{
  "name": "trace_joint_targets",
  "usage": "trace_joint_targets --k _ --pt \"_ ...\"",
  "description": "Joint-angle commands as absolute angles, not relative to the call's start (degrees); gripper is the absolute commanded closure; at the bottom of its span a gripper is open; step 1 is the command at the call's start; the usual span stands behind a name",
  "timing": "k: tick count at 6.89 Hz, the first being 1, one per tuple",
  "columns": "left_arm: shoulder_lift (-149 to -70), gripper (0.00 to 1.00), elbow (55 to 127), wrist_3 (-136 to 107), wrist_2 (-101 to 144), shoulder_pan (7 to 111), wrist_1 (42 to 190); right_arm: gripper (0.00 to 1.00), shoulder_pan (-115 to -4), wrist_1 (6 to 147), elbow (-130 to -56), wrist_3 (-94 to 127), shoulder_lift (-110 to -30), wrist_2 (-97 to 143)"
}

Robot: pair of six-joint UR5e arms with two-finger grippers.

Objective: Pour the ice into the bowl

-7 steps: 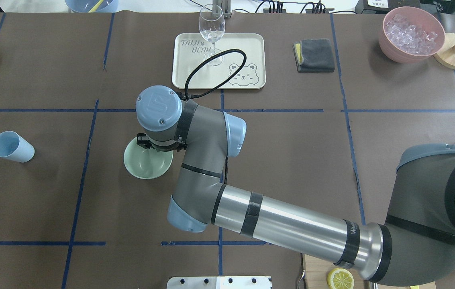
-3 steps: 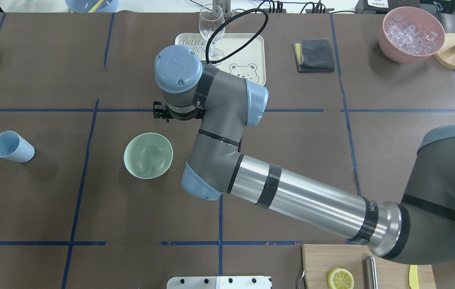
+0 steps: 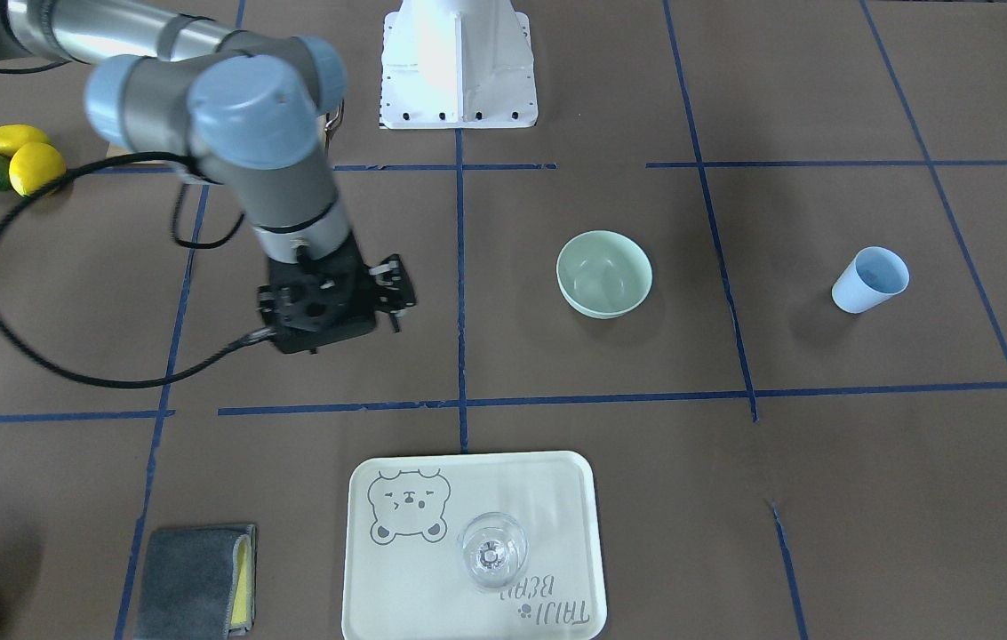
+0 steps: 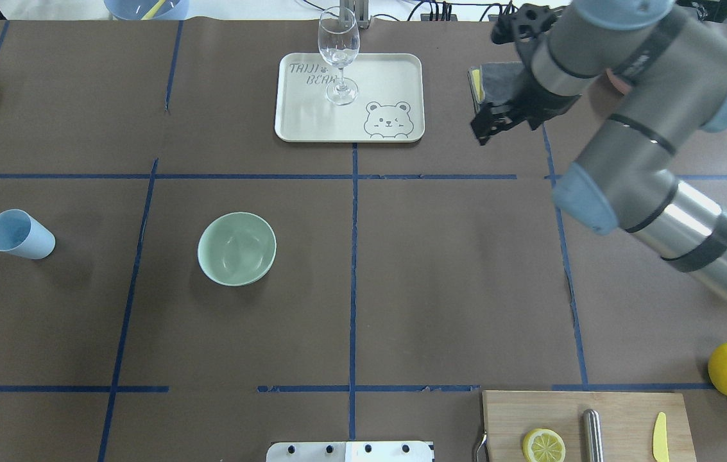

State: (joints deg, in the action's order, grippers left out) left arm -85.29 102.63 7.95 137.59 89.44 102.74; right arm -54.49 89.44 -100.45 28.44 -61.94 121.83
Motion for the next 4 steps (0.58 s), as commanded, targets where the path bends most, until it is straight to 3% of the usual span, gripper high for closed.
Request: trace_joint_targets --k 1,3,4 --pt "-85.6 0.00 102.4 7.9 137.5 89.5 114.5 0.00 -68.9 89.6 -102.4 0.7 -75.7 128.4" --pt "-86.5 0.00 101.0 6.4 137.5 89.4 129.0 0.00 -80.5 89.5 -98.5 -16.3 -83.4 131.5" --pt "-86.6 0.00 101.0 -7.1 137.4 89.0 135.4 0.00 -85.2 89.6 -96.3 -20.7 -85.9 131.7"
